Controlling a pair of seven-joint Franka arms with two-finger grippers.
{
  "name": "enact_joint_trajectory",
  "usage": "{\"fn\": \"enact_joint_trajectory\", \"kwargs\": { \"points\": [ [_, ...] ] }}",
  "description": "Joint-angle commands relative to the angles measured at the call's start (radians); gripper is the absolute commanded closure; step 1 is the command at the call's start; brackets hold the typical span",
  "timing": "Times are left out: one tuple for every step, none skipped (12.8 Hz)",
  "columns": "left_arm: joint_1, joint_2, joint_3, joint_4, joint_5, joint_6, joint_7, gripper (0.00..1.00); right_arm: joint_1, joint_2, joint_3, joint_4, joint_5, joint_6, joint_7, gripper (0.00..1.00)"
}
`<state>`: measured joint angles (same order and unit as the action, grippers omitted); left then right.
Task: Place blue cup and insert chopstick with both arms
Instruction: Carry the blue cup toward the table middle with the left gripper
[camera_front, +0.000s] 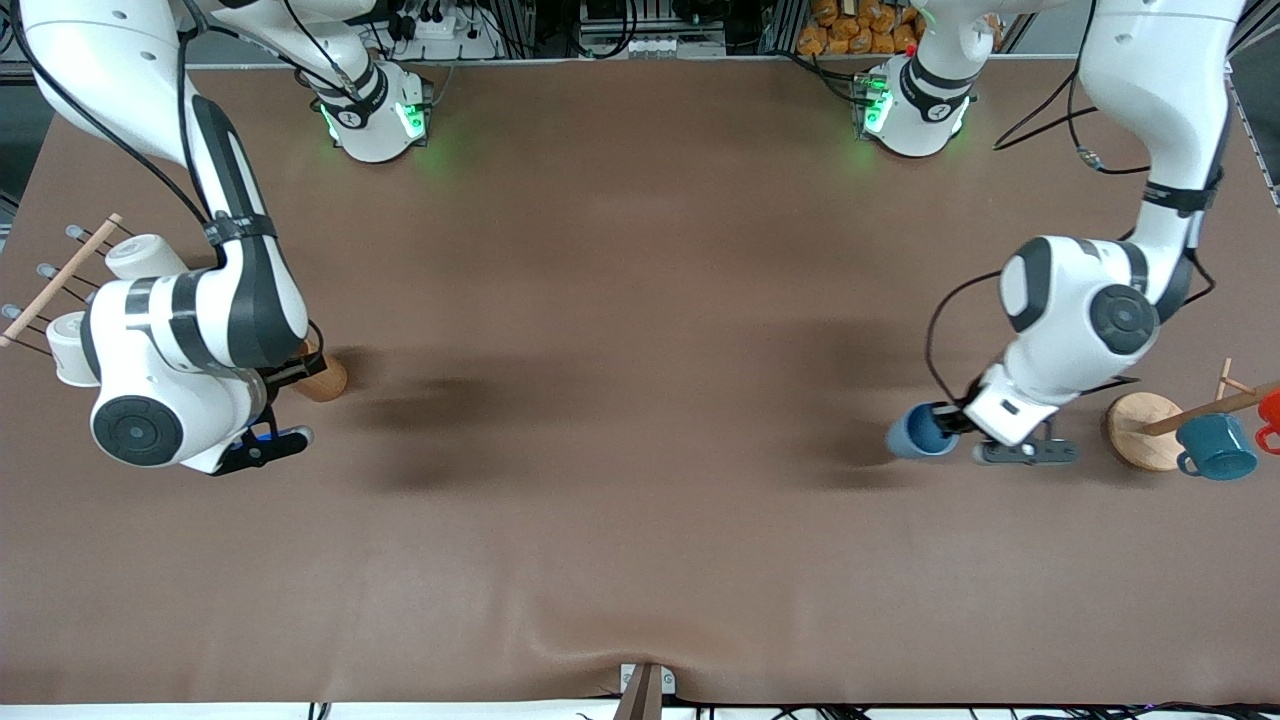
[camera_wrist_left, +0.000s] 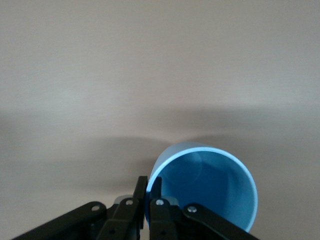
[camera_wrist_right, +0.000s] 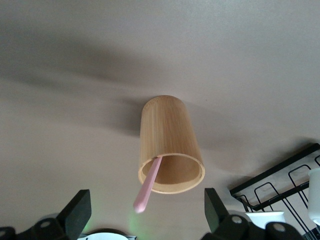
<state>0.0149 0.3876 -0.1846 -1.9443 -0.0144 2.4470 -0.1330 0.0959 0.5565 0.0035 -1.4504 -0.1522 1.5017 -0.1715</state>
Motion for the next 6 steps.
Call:
{"fn": "enact_joint_trajectory", "kwargs": {
  "points": [
    [-0.029,-0.015,-0.056,0.016,-0.001,-0.026,-0.031,1.0,0.007,0.017,-0.002,0.024,-0.015,-0.005,0.007,0.0],
    [-0.055,-0.013,-0.058,0.036,-0.001,-0.028,-0.037,1.0,0.004,0.02,-0.002,0.024,-0.012,-0.003,0.019,0.0],
    [-0.093,-0.01,-0.056,0.068,0.001,-0.077,-0.077,1.0,0.007,0.019,0.0,0.024,-0.012,-0.003,0.02,0.0],
    [-0.13,0.007,-0.055,0.126,0.016,-0.141,-0.141,1.0,0.007,0.019,0.0,0.024,-0.012,-0.004,0.021,0.0],
    [-0.168,0.023,-0.055,0.189,0.027,-0.188,-0.183,1.0,0.008,0.019,0.0,0.024,-0.012,-0.005,0.021,0.13],
    [-0.197,0.031,-0.055,0.232,0.037,-0.219,-0.201,1.0,0.008,0.019,0.0,0.024,-0.012,-0.005,0.023,0.28]
  ]
}}
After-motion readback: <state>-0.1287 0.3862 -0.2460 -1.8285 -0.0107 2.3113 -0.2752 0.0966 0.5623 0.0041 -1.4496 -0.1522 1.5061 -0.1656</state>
